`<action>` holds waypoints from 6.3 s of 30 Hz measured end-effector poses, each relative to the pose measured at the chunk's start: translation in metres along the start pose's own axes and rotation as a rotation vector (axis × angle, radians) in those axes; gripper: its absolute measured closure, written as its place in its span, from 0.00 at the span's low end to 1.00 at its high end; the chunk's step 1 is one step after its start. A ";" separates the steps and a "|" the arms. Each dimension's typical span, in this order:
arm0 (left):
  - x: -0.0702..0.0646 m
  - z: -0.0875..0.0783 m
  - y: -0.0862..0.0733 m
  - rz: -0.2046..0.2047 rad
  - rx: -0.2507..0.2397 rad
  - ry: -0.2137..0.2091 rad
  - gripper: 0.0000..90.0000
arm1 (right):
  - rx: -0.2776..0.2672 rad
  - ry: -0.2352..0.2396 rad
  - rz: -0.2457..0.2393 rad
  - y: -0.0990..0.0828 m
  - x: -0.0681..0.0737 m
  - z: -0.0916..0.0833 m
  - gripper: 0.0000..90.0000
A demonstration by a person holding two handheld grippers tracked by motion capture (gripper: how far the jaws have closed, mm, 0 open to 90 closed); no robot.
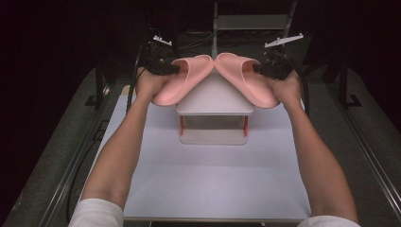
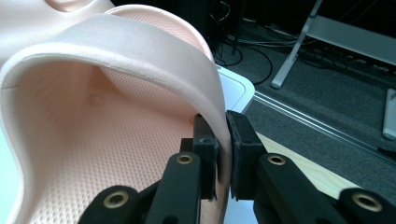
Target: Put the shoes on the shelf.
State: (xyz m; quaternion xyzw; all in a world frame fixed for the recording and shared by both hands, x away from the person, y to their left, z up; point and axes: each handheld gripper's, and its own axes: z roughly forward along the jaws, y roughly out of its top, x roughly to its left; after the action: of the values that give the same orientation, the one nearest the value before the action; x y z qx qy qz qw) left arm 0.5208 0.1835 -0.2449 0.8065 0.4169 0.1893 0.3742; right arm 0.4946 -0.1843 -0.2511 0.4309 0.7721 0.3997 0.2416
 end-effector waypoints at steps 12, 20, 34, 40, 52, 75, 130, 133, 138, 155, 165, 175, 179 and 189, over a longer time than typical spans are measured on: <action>-0.006 -0.002 0.008 -0.007 -0.020 -0.008 0.86 | -0.003 0.002 0.022 0.001 0.001 0.001 0.91; -0.010 0.001 0.009 -0.029 -0.029 -0.014 0.83 | -0.005 0.008 0.041 0.003 0.004 0.002 0.89; -0.017 0.007 0.010 -0.063 -0.031 -0.012 0.78 | 0.017 0.014 0.066 0.003 0.009 0.006 0.86; -0.018 0.010 0.009 -0.064 -0.021 -0.015 0.76 | 0.022 0.019 0.077 0.003 0.011 0.009 0.85; -0.024 0.019 0.007 -0.047 0.009 -0.003 0.74 | 0.019 0.009 0.080 0.004 0.018 0.010 0.81; -0.026 0.024 0.004 -0.053 0.016 -0.002 0.67 | 0.036 0.085 0.149 0.005 0.028 0.023 0.74; -0.023 -0.026 -0.038 -0.034 -0.154 -0.057 0.36 | -0.099 0.358 0.179 -0.025 0.023 -0.020 0.45; -0.023 -0.028 -0.040 -0.040 -0.156 -0.058 0.34 | -0.103 0.369 0.180 -0.027 0.023 -0.021 0.44; -0.023 -0.032 -0.046 -0.039 -0.165 -0.061 0.32 | -0.106 0.379 0.186 -0.030 0.023 -0.023 0.42; -0.027 -0.051 -0.060 -0.028 -0.198 -0.056 0.22 | -0.127 0.426 0.182 -0.041 0.029 -0.035 0.37; -0.030 -0.055 -0.069 -0.021 -0.208 -0.058 0.20 | -0.129 0.457 0.181 -0.049 0.030 -0.042 0.36; -0.035 -0.065 -0.085 -0.025 -0.227 -0.057 0.17 | -0.135 0.485 0.165 -0.060 0.035 -0.052 0.33; -0.036 -0.066 -0.090 -0.030 -0.234 -0.057 0.15 | -0.133 0.498 0.168 -0.065 0.037 -0.054 0.32; -0.039 -0.074 -0.102 -0.029 -0.246 -0.056 0.14 | -0.128 0.517 0.165 -0.076 0.042 -0.058 0.30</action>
State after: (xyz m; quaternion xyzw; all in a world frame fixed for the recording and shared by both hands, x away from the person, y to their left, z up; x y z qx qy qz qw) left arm 0.3984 0.2228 -0.2744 0.7535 0.3915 0.2109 0.4843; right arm 0.3957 -0.1950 -0.2821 0.3599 0.7435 0.5628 0.0300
